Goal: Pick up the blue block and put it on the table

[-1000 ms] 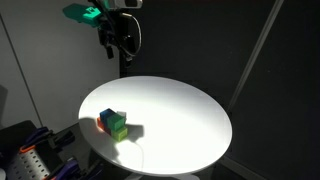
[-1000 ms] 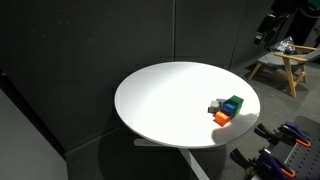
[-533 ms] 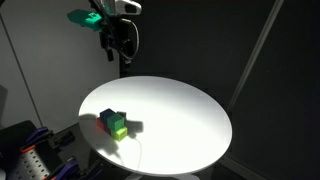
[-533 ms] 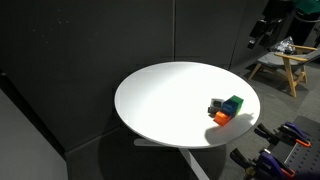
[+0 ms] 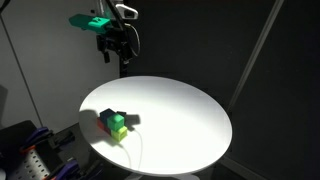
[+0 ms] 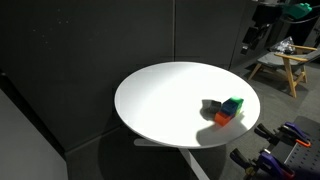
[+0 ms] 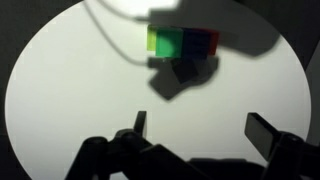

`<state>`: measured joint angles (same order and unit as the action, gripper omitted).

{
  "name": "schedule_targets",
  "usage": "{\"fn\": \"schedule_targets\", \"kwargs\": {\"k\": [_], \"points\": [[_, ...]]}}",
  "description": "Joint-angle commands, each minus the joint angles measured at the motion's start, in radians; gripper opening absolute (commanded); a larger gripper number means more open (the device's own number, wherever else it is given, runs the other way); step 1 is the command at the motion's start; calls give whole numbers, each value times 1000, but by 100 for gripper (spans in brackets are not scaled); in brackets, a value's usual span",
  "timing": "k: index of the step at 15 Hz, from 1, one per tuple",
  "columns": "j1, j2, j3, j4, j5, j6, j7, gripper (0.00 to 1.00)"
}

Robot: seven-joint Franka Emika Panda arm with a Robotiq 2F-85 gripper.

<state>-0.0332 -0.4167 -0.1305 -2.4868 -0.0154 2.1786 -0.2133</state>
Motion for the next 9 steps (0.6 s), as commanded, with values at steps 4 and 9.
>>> {"fn": "schedule_targets", "kwargs": {"k": [4,9], "points": [[42,54,1,24,-8,-7,-177,100],[63,69,7,7,-28,-1,-303,100]]}}
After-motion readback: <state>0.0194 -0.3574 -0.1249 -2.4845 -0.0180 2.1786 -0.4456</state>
